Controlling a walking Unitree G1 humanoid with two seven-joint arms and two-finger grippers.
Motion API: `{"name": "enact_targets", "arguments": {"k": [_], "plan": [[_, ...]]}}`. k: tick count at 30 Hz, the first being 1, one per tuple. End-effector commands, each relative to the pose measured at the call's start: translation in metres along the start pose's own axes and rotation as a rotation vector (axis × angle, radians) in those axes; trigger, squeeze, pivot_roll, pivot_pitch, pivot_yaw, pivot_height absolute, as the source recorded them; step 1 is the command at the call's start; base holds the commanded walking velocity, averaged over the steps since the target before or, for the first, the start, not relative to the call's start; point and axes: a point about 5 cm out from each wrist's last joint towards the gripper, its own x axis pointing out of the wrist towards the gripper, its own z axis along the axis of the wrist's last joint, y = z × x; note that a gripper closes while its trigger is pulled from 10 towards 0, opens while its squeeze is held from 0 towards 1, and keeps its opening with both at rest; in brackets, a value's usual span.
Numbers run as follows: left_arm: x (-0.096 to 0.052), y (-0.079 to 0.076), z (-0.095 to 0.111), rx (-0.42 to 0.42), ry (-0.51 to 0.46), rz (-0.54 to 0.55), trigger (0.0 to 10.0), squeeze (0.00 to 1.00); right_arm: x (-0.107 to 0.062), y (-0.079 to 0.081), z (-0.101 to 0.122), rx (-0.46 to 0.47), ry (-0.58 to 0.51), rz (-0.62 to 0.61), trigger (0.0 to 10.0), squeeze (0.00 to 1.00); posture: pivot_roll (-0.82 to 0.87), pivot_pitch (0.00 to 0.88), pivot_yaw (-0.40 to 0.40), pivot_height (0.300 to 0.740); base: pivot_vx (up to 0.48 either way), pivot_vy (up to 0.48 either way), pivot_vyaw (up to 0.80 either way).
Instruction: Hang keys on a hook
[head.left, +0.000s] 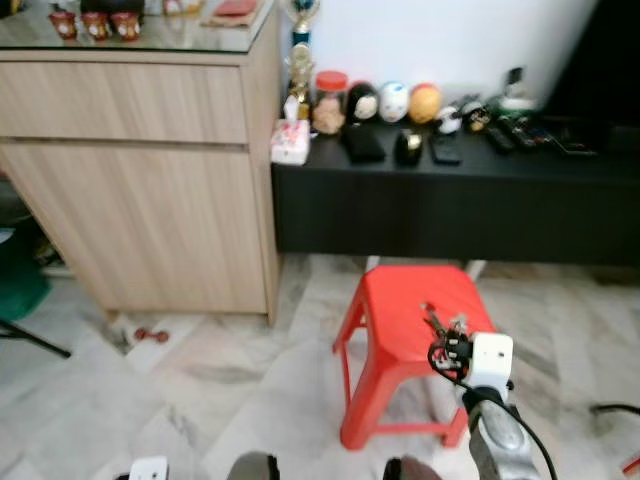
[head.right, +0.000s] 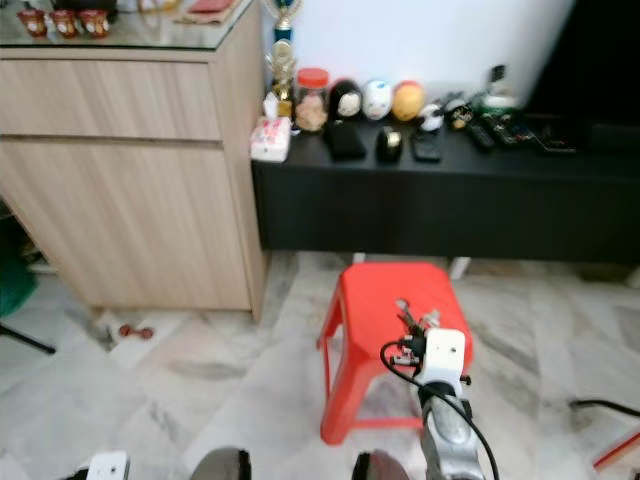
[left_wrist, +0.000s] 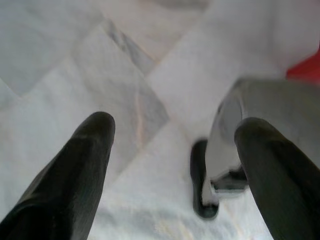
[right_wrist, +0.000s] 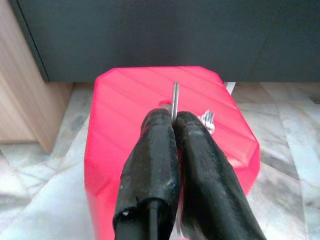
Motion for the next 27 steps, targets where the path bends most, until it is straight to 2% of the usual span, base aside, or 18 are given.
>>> {"name": "enact_targets", "arguments": {"k": [1, 7, 14, 21, 27], "plan": [[-0.003, 0.000, -0.013, 0.005, 0.059, 0.000, 10.0, 0.00, 0.000, -0.004, -0.003, 0.007, 0.022, -0.020, 10.0, 0.00, 0.15, 0.000, -0.042, 0.636, 0.000, 0.000, 0.00], [-0.003, -0.002, -0.013, 0.011, 0.067, -0.007, 10.0, 0.00, -0.008, -0.009, -0.015, 0.013, 0.065, -0.032, 10.0, 0.00, 0.15, 0.000, -0.043, 0.636, 0.000, 0.000, 0.00], [-0.005, 0.000, -0.018, 0.008, 0.088, -0.006, 10.0, 0.00, -0.014, -0.012, -0.027, 0.002, 0.119, -0.037, 10.0, 0.00, 0.15, 0.000, -0.050, 0.680, 0.000, 0.000, 0.00], [-0.005, 0.001, -0.019, 0.007, 0.092, -0.005, 10.0, 0.00, -0.015, -0.012, -0.028, 0.004, 0.126, -0.042, 10.0, 0.00, 0.15, 0.000, -0.051, 0.735, 0.000, 0.000, 0.00], [-0.005, 0.001, -0.019, 0.007, 0.092, -0.006, 10.0, 0.00, -0.015, -0.012, -0.028, 0.003, 0.126, -0.043, 10.0, 0.00, 0.15, 0.000, -0.051, 0.740, 0.000, 0.000, 0.00]]}}
